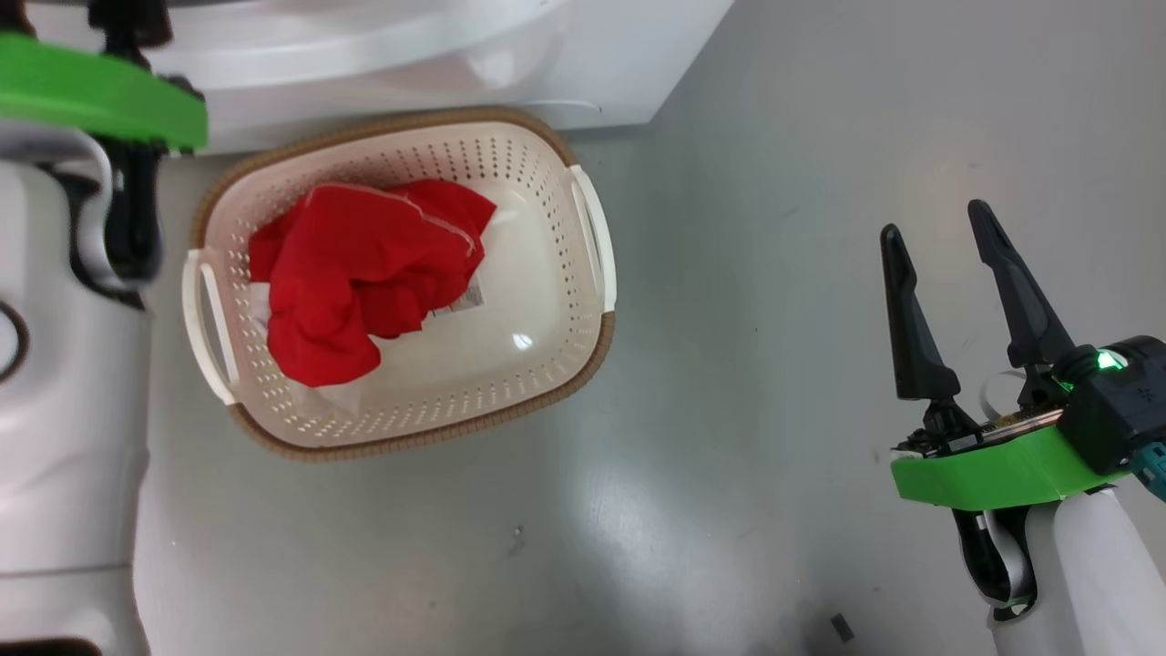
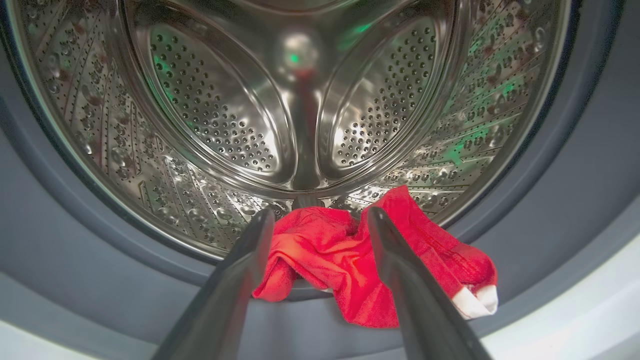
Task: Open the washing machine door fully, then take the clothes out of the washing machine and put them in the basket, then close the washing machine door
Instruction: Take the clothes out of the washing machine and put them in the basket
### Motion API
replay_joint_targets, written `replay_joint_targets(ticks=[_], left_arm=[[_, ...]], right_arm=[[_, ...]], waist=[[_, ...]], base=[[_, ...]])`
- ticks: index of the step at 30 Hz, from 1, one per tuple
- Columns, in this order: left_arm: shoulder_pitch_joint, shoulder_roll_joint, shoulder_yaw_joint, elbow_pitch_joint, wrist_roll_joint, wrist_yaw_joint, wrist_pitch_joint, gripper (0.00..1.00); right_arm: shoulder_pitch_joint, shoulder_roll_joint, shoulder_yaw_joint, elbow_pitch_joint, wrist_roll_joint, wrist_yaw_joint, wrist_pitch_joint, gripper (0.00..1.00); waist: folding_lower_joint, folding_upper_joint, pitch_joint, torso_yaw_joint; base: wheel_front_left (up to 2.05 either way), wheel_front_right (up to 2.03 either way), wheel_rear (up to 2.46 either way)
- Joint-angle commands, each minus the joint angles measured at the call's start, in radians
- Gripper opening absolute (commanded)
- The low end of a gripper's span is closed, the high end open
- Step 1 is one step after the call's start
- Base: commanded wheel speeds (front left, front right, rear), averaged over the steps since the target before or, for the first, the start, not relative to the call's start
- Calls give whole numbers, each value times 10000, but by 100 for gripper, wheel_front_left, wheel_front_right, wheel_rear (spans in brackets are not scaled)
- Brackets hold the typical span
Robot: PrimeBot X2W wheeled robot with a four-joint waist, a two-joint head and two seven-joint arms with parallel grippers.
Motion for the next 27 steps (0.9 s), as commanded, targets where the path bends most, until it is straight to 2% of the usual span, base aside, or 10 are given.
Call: replay_joint_targets(ticks=[1,6,13,19,27], left_arm=[[-481,500,152,134,93,-40,-89,100],[-1611,641,-158,1090,327,-88,146,100],[-2705,1085,-513,2309,756,69,804,100],[-3624,1658,-953,3666,1257,265,1624,100],[-4167,1742,-1215,4771,1358,278,2100,100]], right_arm=[[-35,-64,212,-264,27,63,-63,100],[-201,-64,349,-256,147,63,-63,100],[-385,-64,488,-225,453,63,-63,100],[-507,-64,689,-146,660,63,-63,100],[-458,-64,830,-65,817,63,-63,100]], waist=[[0,0,405,-130],[0,0,760,-298],[0,0,1060,-637],[0,0,1221,-1085],[0,0,1201,-1372]], base=[[0,0,0],[0,0,0],[0,0,0],[0,0,0],[0,0,0]])
